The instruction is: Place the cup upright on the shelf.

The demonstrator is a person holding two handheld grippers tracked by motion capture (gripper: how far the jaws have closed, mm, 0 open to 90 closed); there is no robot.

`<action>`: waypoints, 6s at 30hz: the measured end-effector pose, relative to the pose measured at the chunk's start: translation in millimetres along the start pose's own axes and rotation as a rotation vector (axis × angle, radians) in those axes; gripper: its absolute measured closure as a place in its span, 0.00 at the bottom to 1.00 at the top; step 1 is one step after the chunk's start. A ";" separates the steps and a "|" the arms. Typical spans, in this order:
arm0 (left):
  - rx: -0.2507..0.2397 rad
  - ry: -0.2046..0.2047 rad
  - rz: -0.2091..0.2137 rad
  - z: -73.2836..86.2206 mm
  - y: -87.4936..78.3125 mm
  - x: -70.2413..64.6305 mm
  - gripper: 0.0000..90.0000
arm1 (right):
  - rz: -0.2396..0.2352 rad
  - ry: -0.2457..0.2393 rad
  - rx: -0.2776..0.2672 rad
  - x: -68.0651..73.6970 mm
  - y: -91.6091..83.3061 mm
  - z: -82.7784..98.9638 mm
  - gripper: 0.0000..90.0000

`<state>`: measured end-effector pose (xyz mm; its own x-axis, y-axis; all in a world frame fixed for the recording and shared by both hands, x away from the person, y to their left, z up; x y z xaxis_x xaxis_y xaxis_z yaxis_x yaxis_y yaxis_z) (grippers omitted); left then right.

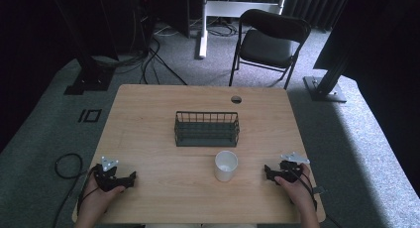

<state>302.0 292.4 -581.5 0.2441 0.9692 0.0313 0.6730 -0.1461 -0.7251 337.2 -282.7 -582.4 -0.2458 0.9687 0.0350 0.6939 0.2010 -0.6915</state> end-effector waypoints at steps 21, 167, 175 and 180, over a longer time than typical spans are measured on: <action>0.001 0.027 0.024 0.6 -0.8 -2.2 0.02 | 0.000 0.000 0.000 0.0 0.0 0.0 0.12; -0.241 0.573 0.723 -121.3 20.1 -283.4 0.06 | 0.000 0.001 -0.001 0.1 0.0 0.0 0.12; -0.260 0.563 0.688 -121.4 24.0 -287.0 0.09 | 0.000 0.000 0.000 0.0 0.0 0.0 0.12; -0.262 0.539 0.671 -121.8 24.8 -285.4 0.22 | -0.001 0.000 0.000 0.0 0.0 0.0 0.12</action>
<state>334.0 -12.0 -524.6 0.8931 0.4493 0.0240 0.3927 -0.7524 -0.5289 337.2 -282.6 -582.4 -0.2460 0.9686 0.0356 0.6940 0.2016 -0.6911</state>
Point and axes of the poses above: each handheld gripper's, and its own axes: y roughly forward along the jaws, z roughly out of its underside, x roughly to its left, the point moved 4 cm from there along y, roughly forward along the jaws, and after that the axes turned 2 degrees about y, right-handed, at the moved point
